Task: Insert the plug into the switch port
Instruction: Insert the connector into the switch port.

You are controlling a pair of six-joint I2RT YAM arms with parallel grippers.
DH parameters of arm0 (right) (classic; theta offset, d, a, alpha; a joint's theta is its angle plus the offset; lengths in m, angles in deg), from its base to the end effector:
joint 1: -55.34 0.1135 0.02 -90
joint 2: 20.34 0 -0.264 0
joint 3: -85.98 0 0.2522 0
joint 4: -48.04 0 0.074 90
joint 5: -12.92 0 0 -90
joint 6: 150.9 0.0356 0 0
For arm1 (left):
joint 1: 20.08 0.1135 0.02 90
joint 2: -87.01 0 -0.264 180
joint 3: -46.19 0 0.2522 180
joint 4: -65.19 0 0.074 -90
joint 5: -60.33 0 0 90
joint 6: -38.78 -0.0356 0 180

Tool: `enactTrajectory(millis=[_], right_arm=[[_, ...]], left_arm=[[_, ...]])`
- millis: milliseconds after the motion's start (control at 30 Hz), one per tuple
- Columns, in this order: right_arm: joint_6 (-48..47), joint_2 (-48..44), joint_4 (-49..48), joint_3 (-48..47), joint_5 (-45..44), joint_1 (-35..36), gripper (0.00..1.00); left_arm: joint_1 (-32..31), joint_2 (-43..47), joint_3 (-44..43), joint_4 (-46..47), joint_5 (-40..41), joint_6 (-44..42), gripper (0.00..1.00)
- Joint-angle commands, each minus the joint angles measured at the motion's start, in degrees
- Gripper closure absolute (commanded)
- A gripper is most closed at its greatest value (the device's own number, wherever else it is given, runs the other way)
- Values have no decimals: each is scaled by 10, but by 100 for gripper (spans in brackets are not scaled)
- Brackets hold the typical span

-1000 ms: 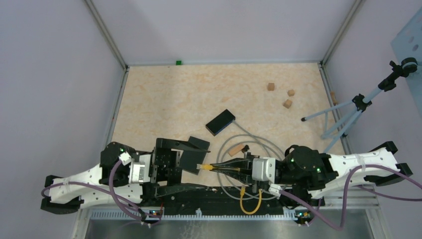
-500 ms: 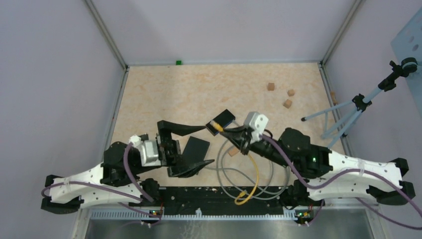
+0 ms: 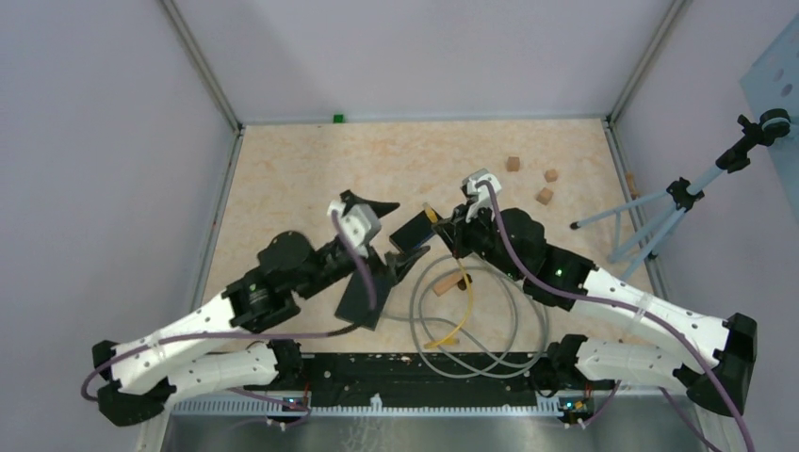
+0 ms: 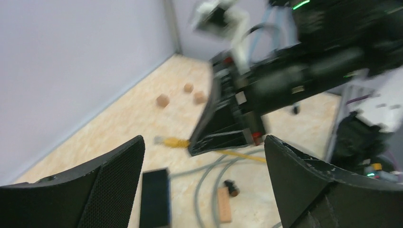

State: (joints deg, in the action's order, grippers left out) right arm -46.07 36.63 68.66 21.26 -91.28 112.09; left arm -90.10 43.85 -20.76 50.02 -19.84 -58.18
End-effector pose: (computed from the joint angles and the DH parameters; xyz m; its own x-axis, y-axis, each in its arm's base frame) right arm 0.1344 0.1890 0.3447 -0.2920 0.0072 -0.9564 -0.6257 0.7548 0.1967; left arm 0.0624 -0.1540 0.4122 0.1561 -0.0798 -0.9845 0.8557 0.5087 0.0944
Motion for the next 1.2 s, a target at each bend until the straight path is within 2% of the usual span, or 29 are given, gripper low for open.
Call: enactTrajectory(millis=[0,67,167,267,367,467,633,767,833,900,1067,1167], right_arm=[[57,-14,-21,-15,-5,-15,100],[70,-18,2,-27,-9,-22,100],[103,-25,25,-41,11,-40,100],[134,-37,-6,-33,52,-51,100],[171,-32,-58,-19,98,-59,100],[187,-11,-114,-3,131,-62,100],[174,29,-218,57,133,-63,100],[81,42,-369,162,169,-63,100],[33,52,-412,216,189,-63,100],[14,64,-381,232,183,-63,100],[12,114,-190,184,115,-62,100],[-11,137,-151,173,87,-62,100]], left_arm=[[205,-62,18,20,-236,101,2],[303,-78,40,72,-322,147,2],[418,-105,59,128,-371,216,2],[501,-126,86,185,-394,298,3],[552,-146,115,216,-403,340,4],[573,-159,141,235,-394,348,5],[579,-196,168,268,-403,344,6],[579,-225,188,301,-399,341,8],[579,-246,197,320,-414,341,9],[578,-276,197,335,-442,335,9],[566,-358,185,354,-442,333,11],[556,-393,185,388,-434,334,12]])
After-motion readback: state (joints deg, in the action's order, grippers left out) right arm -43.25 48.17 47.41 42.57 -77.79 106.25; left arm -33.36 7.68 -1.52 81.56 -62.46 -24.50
